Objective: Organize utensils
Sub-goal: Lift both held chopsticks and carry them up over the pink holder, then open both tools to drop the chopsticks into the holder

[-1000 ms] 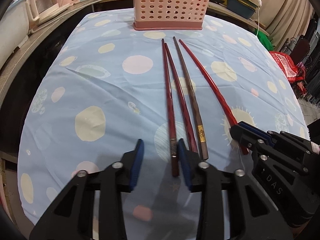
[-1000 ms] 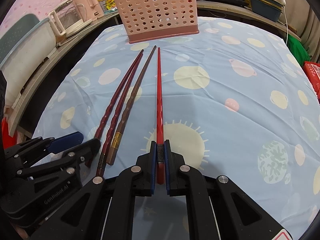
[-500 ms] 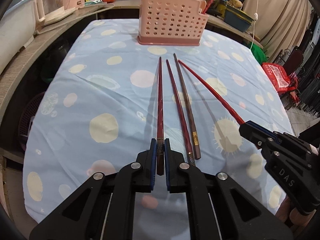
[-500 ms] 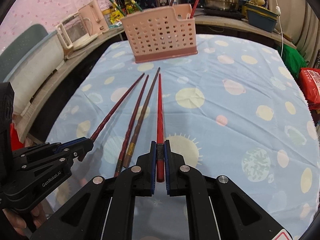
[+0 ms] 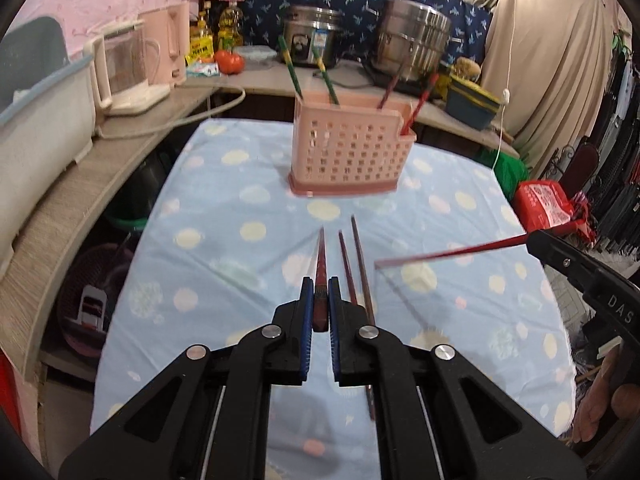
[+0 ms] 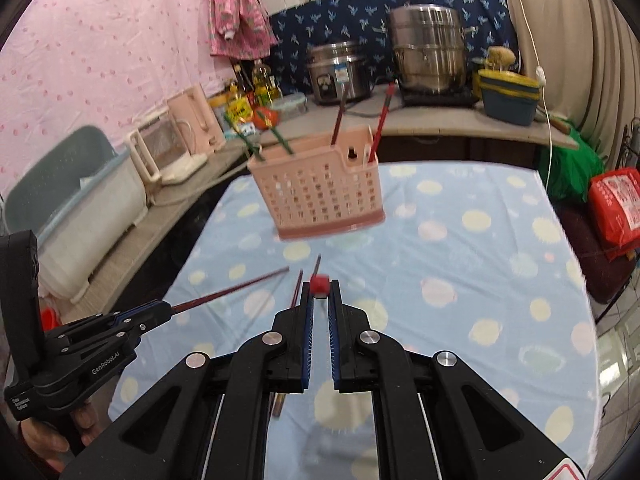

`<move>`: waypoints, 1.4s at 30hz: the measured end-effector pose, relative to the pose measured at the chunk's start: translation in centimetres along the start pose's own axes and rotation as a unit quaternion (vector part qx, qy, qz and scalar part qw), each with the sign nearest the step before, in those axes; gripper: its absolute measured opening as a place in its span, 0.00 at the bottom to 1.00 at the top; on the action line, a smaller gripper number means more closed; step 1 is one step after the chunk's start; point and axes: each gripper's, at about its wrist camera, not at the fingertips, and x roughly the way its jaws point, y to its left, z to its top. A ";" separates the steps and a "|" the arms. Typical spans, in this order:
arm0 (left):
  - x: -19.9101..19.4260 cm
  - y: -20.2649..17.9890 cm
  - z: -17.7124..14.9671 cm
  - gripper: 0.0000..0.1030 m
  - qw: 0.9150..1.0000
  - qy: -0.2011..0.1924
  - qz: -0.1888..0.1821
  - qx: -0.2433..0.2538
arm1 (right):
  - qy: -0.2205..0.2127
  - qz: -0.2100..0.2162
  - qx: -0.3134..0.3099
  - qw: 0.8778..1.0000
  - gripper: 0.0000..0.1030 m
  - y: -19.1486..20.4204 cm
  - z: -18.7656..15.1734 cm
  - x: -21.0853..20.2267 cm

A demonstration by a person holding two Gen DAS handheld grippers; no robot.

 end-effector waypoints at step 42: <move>3.7 -1.0 25.5 0.07 0.987 -0.159 0.017 0.014 | -0.072 0.014 -0.053 0.996 0.07 3.4 22.5 13.2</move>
